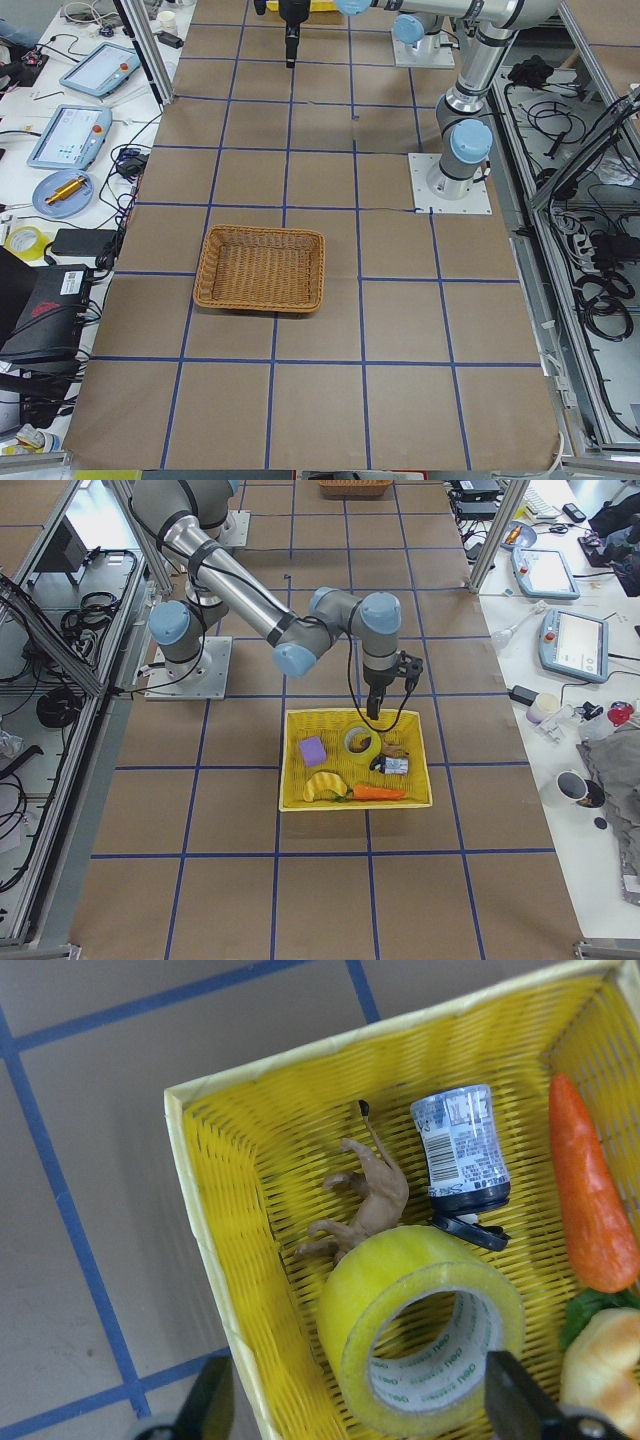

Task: Transfer tape with both arms
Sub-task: 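Move the right gripper down into the yellow basket over the yellow tape roll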

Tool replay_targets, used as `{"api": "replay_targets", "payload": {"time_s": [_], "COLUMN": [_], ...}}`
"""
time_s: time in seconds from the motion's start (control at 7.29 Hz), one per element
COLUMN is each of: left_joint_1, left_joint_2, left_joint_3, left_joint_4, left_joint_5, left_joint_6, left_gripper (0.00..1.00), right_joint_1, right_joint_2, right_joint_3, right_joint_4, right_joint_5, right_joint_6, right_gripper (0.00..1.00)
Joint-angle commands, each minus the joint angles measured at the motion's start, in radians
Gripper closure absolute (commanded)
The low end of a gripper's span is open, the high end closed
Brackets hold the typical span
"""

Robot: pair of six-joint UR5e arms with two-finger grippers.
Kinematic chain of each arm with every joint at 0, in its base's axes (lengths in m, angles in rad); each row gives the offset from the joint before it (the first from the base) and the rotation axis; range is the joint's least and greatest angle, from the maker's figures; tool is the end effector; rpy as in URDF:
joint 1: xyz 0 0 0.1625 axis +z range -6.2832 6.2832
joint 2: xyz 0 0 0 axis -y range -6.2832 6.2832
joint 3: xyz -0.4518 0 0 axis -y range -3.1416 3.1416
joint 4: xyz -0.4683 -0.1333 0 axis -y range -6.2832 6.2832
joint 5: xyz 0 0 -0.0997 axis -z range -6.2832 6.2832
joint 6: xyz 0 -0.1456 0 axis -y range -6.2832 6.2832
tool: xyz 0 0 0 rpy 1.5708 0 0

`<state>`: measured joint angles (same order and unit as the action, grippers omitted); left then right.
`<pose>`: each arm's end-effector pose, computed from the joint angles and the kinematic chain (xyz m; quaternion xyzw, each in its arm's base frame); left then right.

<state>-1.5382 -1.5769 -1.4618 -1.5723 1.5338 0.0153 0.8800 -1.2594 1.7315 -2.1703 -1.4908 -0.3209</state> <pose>-0.1196 -0.5867 0.5277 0.0077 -0.9985 0.0511 0.0173 -0.3170 -0.6109 0.2483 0.1809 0.9806 -0.0750 0.0041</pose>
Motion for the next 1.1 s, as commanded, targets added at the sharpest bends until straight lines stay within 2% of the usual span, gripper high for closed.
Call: {"api": "replay_targets", "payload": {"time_s": [0.0, 0.27, 0.41, 0.69, 0.82, 0.96], "left_joint_1": [0.000, 0.000, 0.000, 0.000, 0.000, 0.000], "left_joint_2": [-0.002, -0.002, 0.000, 0.000, 0.000, 0.000], "left_joint_3": [0.000, 0.000, 0.000, -0.002, -0.002, -0.002], "left_joint_4": [0.000, 0.000, 0.000, 0.000, 0.000, 0.000], "left_joint_5": [0.000, 0.000, 0.000, 0.000, 0.000, 0.000], "left_joint_6": [0.000, 0.000, 0.000, 0.000, 0.000, 0.000], "left_gripper": [0.00, 0.00, 0.00, 0.00, 0.00, 0.00], "right_joint_1": [-0.048, -0.065, -0.065, -0.065, -0.065, -0.065], "right_joint_2": [0.075, 0.101, 0.116, 0.127, 0.123, 0.114], "right_joint_3": [0.029, 0.026, 0.028, 0.029, 0.028, 0.026], "right_joint_4": [-0.061, -0.074, -0.112, -0.121, -0.114, -0.102], "right_joint_5": [0.086, 0.087, 0.089, 0.180, 0.181, 0.172], "right_joint_6": [-0.026, -0.026, -0.024, -0.020, -0.015, -0.017], "right_gripper": [0.12, 0.12, 0.19, 0.67, 1.00, 1.00]}}
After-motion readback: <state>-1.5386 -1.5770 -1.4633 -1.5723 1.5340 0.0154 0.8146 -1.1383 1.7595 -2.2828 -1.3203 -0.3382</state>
